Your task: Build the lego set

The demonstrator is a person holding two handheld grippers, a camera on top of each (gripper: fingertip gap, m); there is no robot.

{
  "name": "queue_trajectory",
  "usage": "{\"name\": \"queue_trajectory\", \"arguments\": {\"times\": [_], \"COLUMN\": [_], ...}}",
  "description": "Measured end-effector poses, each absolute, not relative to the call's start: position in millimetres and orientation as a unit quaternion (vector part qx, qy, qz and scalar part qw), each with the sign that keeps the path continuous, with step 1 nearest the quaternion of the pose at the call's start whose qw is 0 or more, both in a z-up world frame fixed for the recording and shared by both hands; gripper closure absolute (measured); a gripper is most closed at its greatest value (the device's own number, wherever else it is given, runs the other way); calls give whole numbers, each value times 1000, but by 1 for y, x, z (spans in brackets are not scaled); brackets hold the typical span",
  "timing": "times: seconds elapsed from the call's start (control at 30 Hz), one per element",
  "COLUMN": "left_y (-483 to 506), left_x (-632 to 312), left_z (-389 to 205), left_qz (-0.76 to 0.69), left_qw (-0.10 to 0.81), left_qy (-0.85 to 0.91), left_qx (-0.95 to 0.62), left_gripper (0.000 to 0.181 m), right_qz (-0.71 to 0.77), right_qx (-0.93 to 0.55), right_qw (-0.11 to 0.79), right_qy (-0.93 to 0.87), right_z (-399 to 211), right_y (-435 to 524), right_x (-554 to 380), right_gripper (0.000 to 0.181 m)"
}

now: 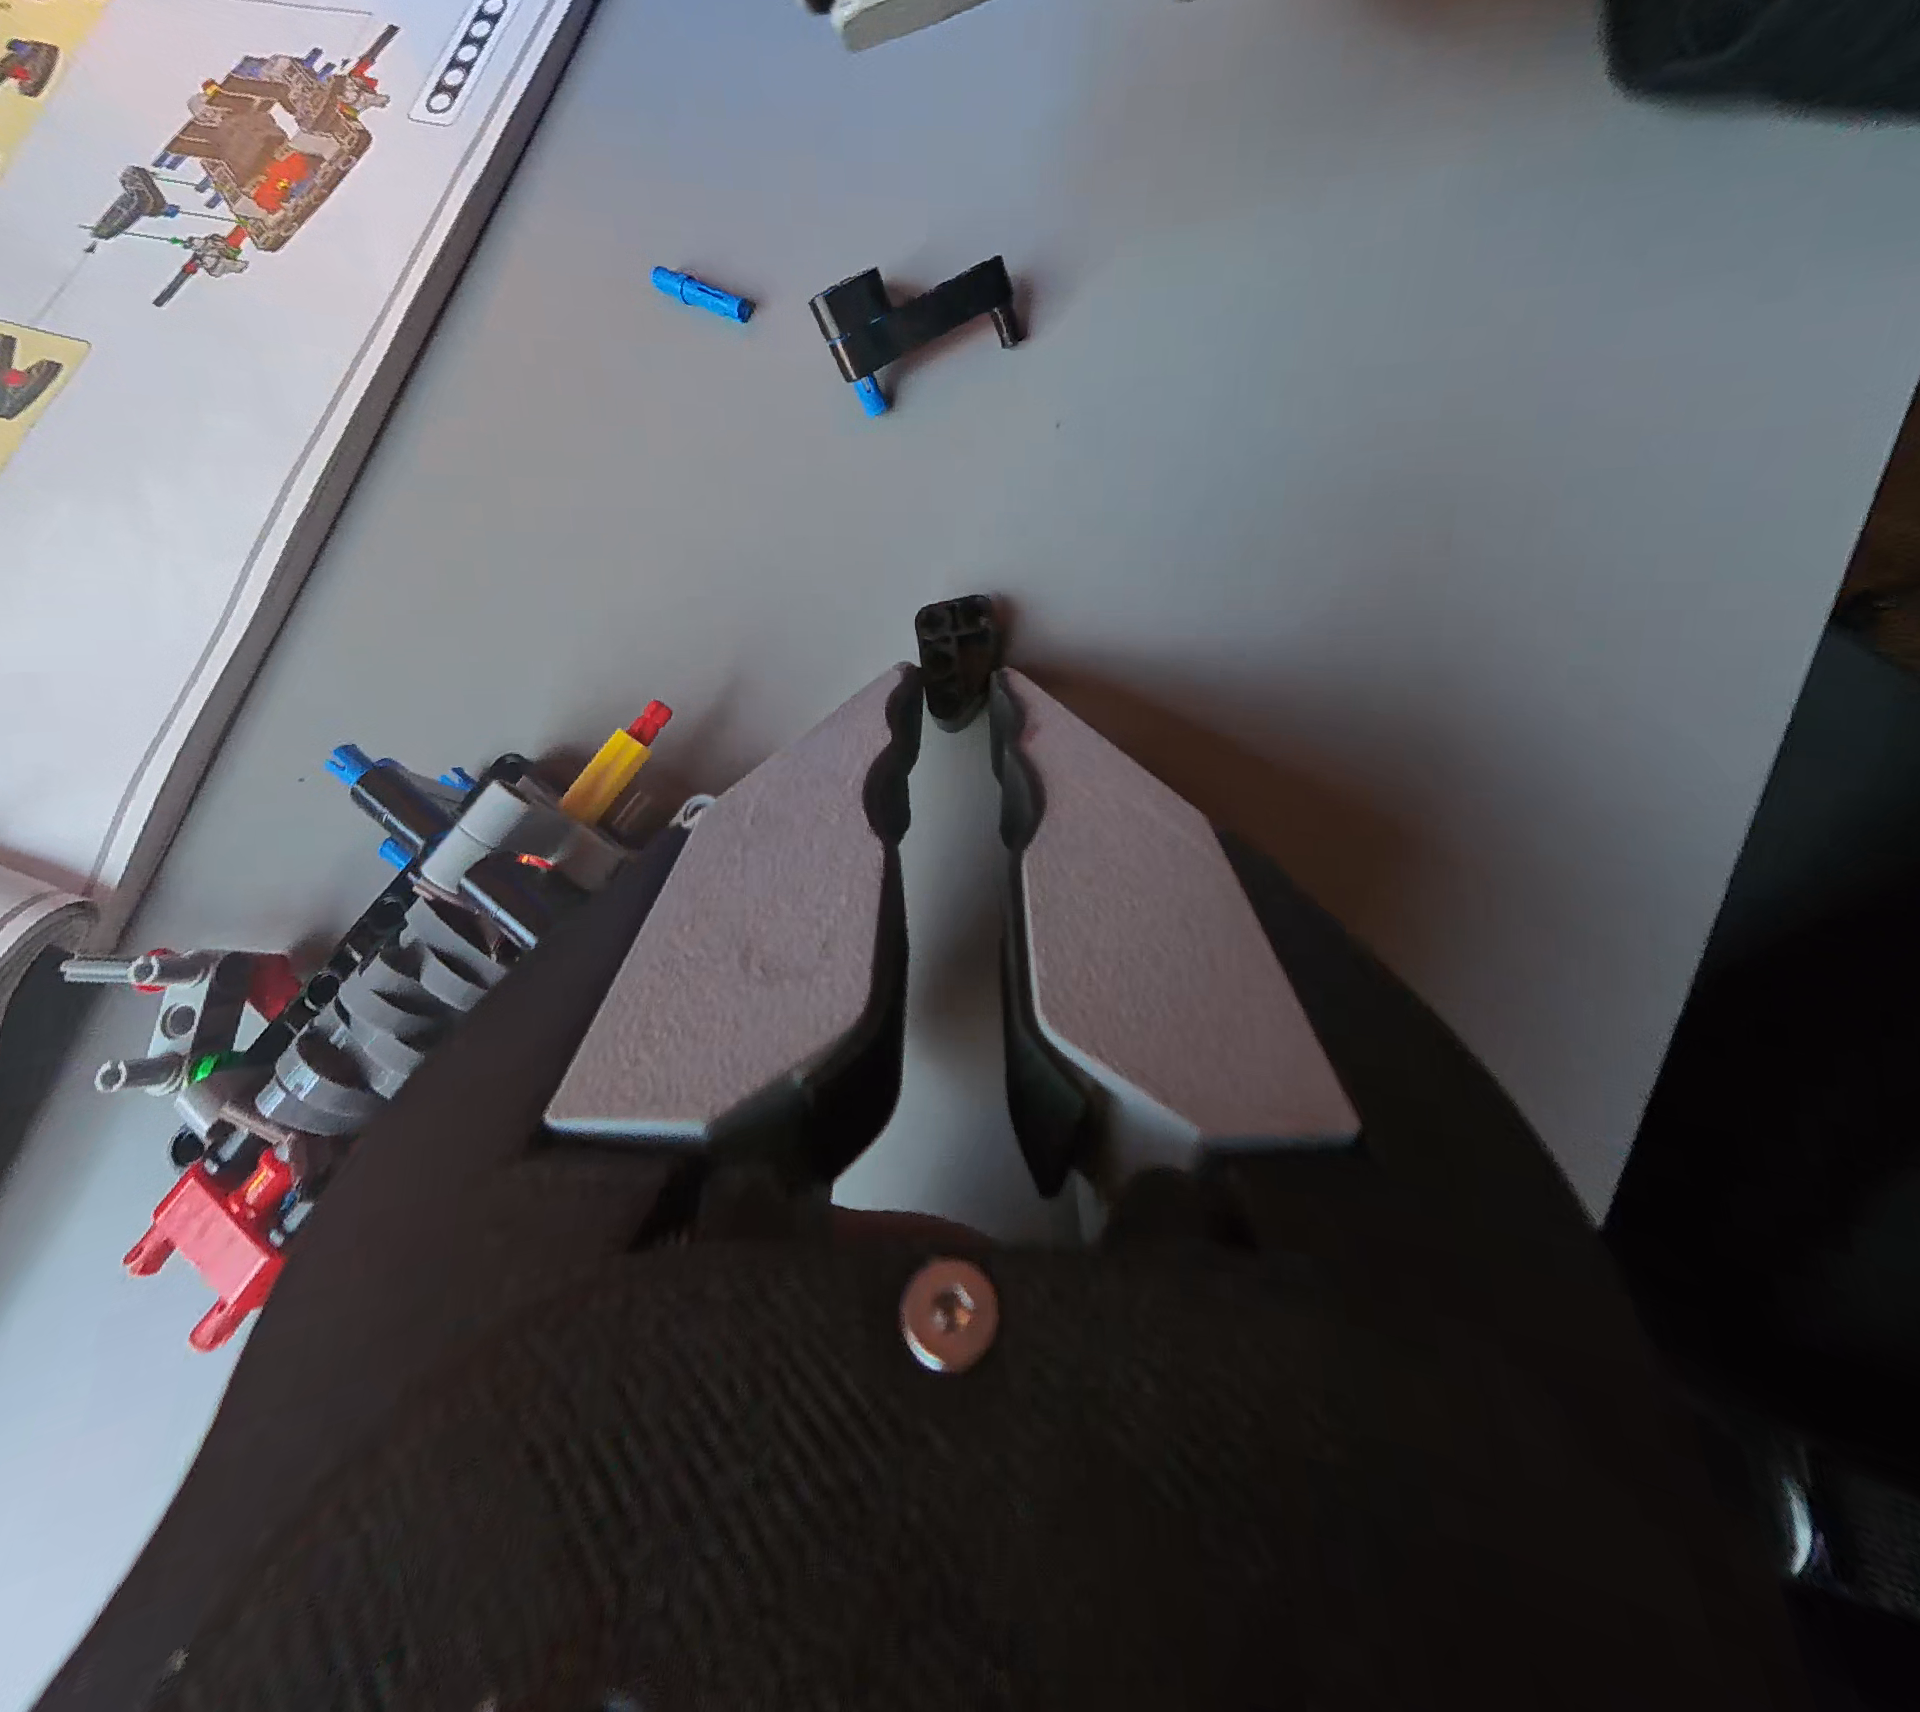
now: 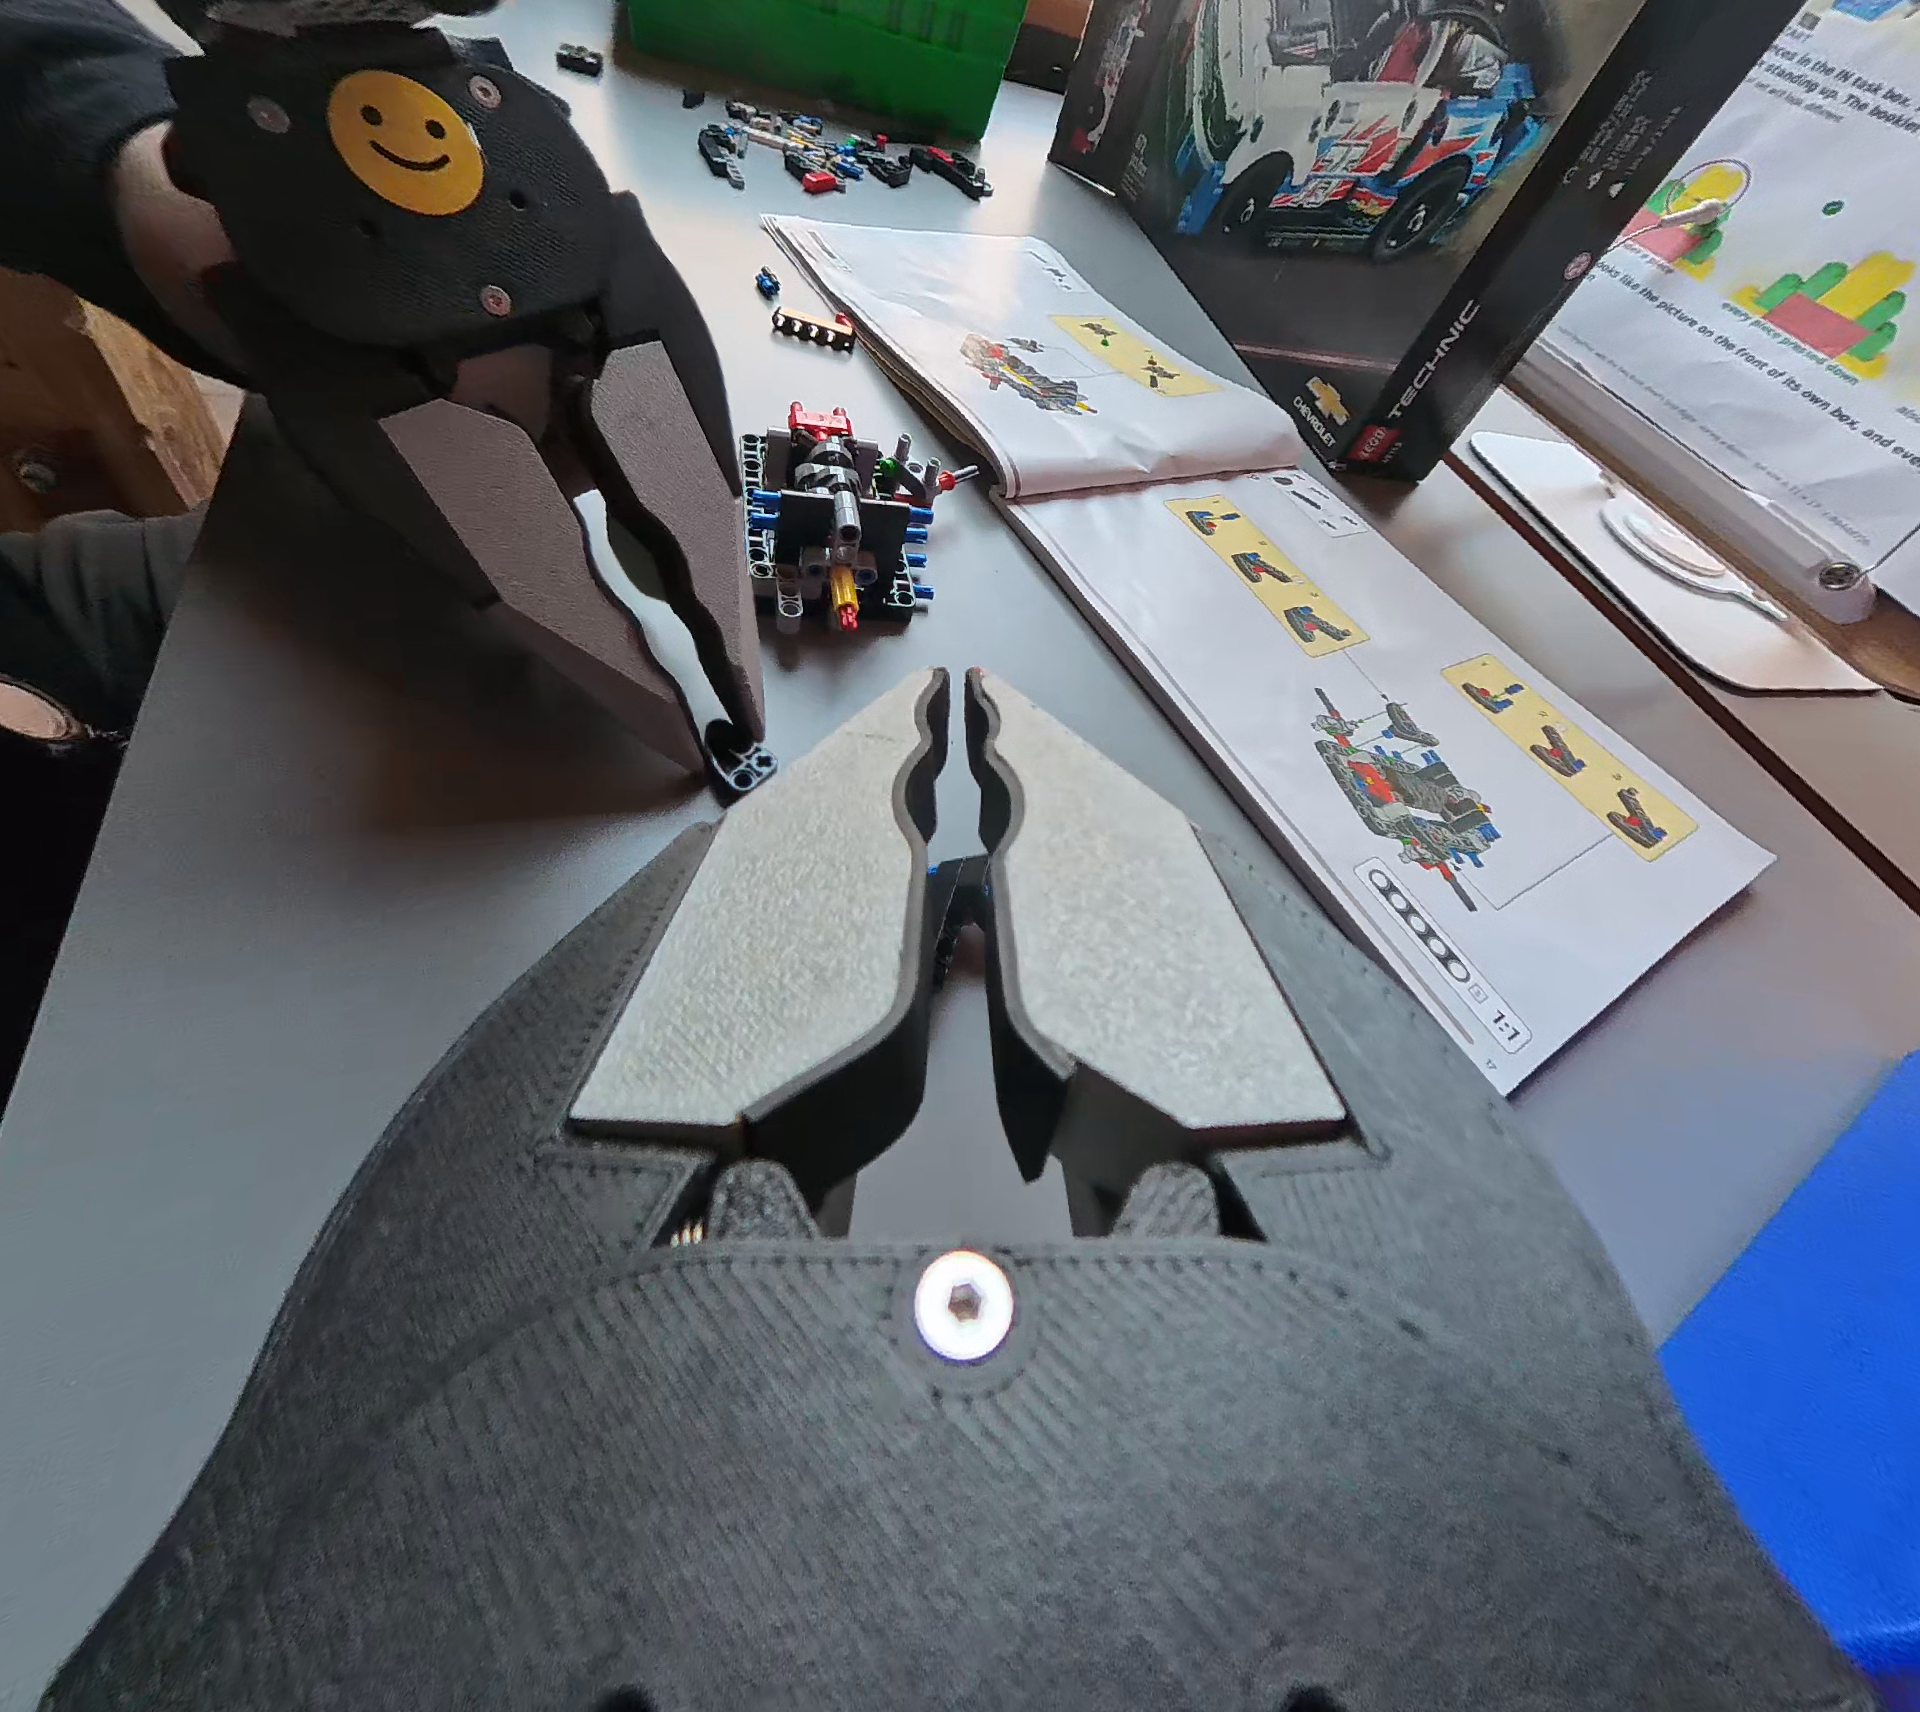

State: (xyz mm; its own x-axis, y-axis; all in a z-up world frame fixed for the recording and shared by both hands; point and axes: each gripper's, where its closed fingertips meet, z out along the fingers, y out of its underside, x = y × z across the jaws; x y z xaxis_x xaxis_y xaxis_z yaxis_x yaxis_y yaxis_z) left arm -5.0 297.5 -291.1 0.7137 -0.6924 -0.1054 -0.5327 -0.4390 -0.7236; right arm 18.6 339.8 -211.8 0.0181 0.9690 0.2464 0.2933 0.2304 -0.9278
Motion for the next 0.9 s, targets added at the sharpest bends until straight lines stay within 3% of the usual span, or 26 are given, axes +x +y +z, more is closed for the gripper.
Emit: {"name": "queue_trajectory", "arguments": {"times": [0.13,0.27,0.4,0.7,0.9], "left_y": [300,297,281,246,243], "left_x": [-6,-6,-16,-58,-60], "left_z": [-291,-290,-283,-257,-249], "left_qz": [-110,-119,-120,-164,-196], "left_qw": [382,383,401,463,478], "left_qy": [353,355,356,333,327], "left_qx": [-847,-845,-836,-805,-791], "left_gripper": [168,141,133,147,150], "right_qz": [342,332,336,319,345], "right_qx": [-515,-515,-520,-569,-599], "right_qw": [491,492,495,515,464], "right_qy": [-614,-618,-610,-556,-554], "right_z": [-212,-214,-213,-213,-228], "right_y": [338,339,342,375,379], "right_x": [18,18,20,29,36], "right_gripper": [181,181,181,181,173]}}
